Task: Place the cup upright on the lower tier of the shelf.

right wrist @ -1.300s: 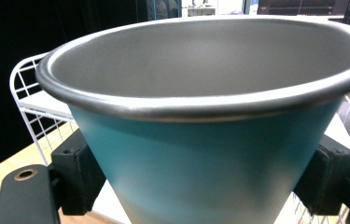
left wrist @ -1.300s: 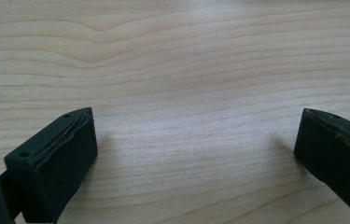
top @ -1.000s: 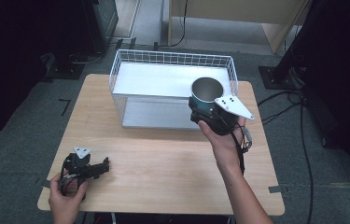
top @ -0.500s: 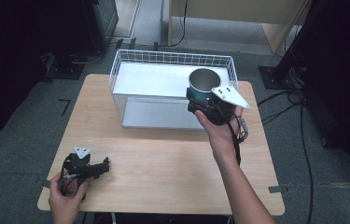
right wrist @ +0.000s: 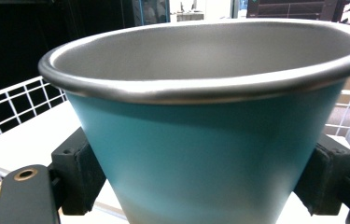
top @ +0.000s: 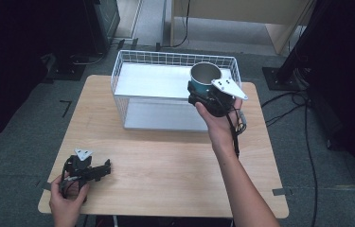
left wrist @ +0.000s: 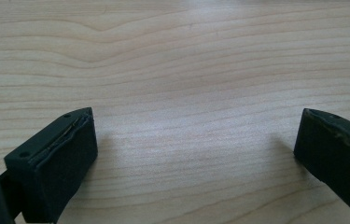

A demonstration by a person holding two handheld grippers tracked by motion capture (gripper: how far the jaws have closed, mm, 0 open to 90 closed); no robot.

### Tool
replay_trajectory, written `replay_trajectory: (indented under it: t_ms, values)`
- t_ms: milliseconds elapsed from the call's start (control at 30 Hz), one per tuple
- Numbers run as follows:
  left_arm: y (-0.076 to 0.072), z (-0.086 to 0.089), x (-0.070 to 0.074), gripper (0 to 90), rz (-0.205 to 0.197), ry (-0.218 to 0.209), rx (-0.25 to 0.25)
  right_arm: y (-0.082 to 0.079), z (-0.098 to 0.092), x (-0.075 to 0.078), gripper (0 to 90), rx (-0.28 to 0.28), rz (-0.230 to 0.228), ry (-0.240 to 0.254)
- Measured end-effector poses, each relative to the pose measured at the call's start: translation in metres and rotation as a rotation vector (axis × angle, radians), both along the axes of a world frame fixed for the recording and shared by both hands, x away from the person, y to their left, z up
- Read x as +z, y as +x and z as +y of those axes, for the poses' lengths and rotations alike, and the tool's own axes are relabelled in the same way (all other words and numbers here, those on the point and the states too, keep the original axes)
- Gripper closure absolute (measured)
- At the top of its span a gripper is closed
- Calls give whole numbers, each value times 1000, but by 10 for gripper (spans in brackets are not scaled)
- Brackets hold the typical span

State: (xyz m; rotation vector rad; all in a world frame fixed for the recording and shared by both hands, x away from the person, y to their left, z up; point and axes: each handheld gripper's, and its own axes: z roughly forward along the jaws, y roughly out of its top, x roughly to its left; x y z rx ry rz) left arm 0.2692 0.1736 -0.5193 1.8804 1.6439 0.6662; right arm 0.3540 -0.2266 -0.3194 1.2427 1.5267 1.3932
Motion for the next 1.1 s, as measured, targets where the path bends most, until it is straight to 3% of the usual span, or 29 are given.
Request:
replay_trajectory:
  t_ms: [267, 833, 1100]
  values:
    - [0, 0, 0, 0, -1, 0, 0, 18, 1, -4, 171, -17, 17, 26]
    - [0, 0, 0, 0, -1, -1, 1, 49, 5, -8, 170, -63, 22, 2]
    - [0, 0, 0, 0, -1, -1, 1, 64, 9, -7, 169, -63, 31, 34]
